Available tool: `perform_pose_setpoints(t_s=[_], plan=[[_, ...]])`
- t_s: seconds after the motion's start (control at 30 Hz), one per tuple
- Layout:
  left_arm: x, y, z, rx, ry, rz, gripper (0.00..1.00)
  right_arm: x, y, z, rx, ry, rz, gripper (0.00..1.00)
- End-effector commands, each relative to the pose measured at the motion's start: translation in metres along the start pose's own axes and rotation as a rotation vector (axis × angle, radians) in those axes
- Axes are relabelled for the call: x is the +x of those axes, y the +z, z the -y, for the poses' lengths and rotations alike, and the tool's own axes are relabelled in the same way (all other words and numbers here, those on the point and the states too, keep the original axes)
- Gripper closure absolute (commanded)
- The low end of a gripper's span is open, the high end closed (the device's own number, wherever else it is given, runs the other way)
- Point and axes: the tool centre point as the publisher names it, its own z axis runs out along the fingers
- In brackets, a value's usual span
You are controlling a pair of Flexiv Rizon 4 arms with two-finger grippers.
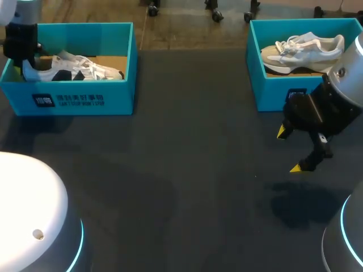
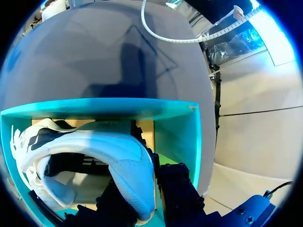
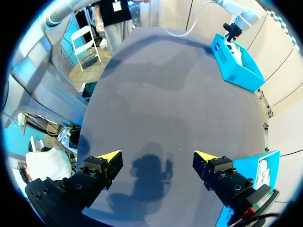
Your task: Take the shoe out of the shoebox, open the shoe tongue, remove and reinsert the insole, then place the shoe into the shoebox
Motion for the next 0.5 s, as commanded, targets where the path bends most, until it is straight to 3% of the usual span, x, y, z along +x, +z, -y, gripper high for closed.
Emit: perform_pose_setpoints(t_s=[0.03, 0.5], plan=[[-0.002, 0.008, -0.008, 0.009, 0.01, -0.001, 1.0, -0.001, 0.002, 0.0, 0.001, -0.001, -0.002, 0.0], [-0.005, 0.023, -0.014, 0.025, -0.006, 0.022, 1.0, -0.001, 0.002, 0.0, 0.001, -0.001, -0.002, 0.0]])
